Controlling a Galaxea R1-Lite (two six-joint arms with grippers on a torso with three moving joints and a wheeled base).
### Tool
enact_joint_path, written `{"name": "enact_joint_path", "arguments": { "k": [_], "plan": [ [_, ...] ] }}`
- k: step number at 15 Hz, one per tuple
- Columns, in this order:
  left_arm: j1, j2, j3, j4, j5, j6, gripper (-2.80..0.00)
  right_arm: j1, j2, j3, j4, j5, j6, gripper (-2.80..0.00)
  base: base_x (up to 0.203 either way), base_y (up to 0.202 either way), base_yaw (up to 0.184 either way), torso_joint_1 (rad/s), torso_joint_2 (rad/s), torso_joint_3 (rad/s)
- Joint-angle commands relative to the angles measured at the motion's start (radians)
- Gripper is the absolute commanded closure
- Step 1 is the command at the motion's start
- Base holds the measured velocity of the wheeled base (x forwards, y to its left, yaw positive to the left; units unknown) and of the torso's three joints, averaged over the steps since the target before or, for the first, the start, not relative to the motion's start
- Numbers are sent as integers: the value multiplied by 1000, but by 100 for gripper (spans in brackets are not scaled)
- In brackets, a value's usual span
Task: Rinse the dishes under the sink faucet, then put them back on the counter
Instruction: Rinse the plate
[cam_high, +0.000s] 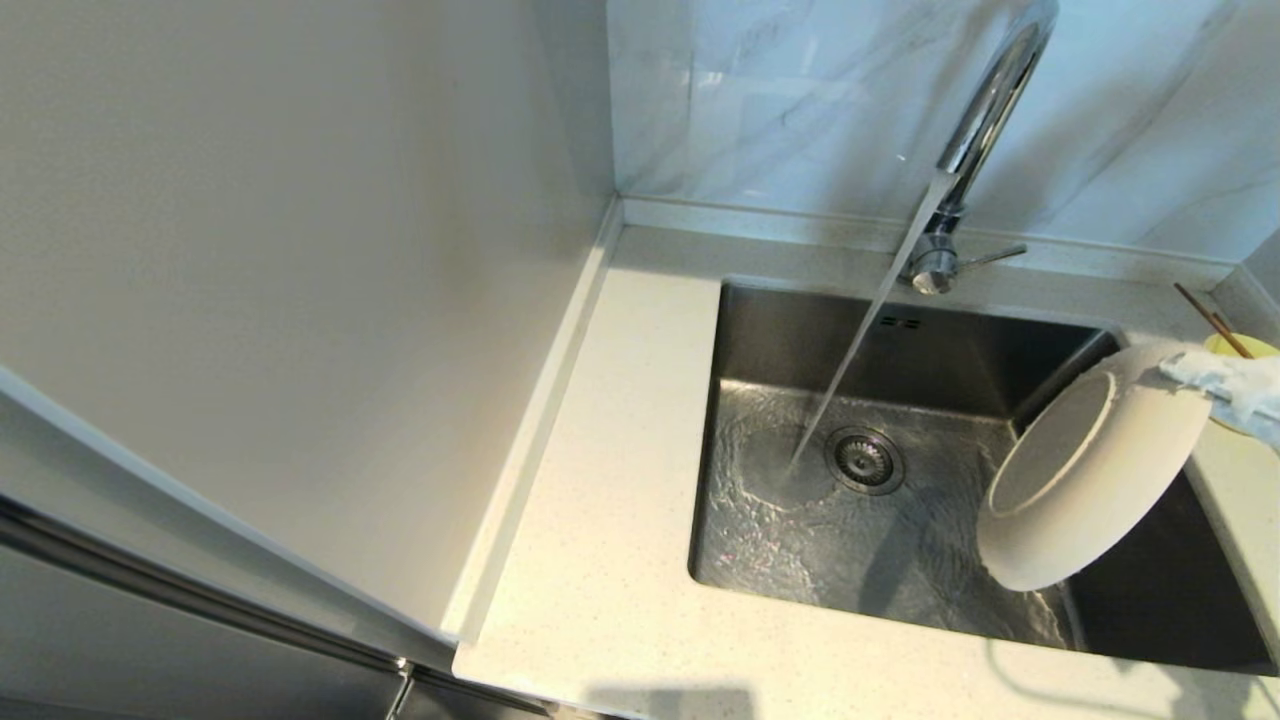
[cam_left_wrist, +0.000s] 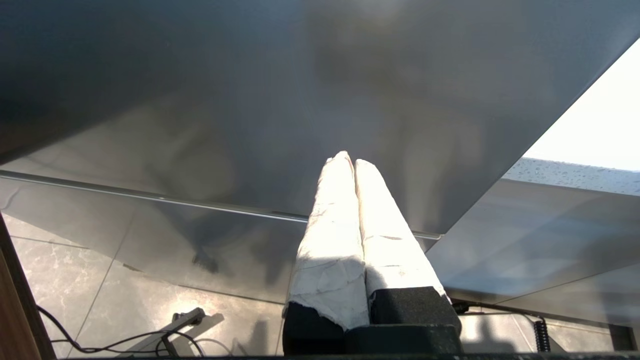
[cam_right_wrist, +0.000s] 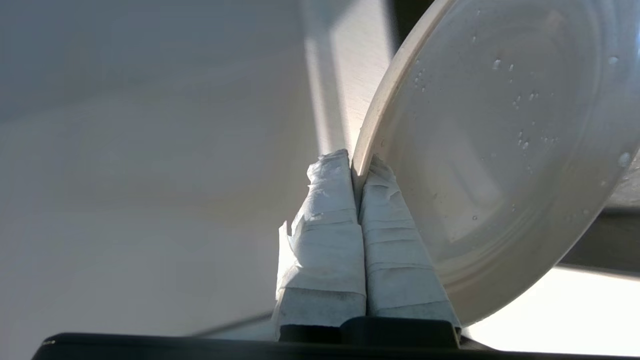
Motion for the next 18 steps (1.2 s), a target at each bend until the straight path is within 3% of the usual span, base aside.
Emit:
{"name": "enact_joint_path", "arguments": {
  "k": [1, 3, 6, 8, 10, 15, 17, 18],
  "plan": [
    [0, 0, 0, 0, 0, 0, 0, -1, 9, 42, -13, 6, -8, 0, 0, 0, 0, 0, 0, 0],
    [0, 0, 0, 0, 0, 0, 0, -3, -7, -89, 45, 5, -20, 0, 0, 0, 0, 0, 0, 0],
    [0, 0, 0, 0, 0, 0, 0, -9, -25, -479, 198, 2, -34, 0, 0, 0, 0, 0, 0, 0],
    [0, 0, 0, 0, 0, 0, 0, -11, -31, -588, 244, 1, -41, 0, 0, 0, 0, 0, 0, 0],
    [0, 0, 0, 0, 0, 0, 0, -11, -31, -532, 263, 1, -74, 0, 0, 0, 0, 0, 0, 0],
    [0, 0, 0, 0, 0, 0, 0, 11, -1, 19, 162, 1, -191, 0, 0, 0, 0, 0, 0, 0],
    [0, 0, 0, 0, 0, 0, 0, 15, -14, 38, 186, 0, -209, 0, 0, 0, 0, 0, 0, 0],
    [0, 0, 0, 0, 0, 0, 0, 16, -19, -15, 233, -1, -220, 0, 0, 0, 0, 0, 0, 0]
  ]
}}
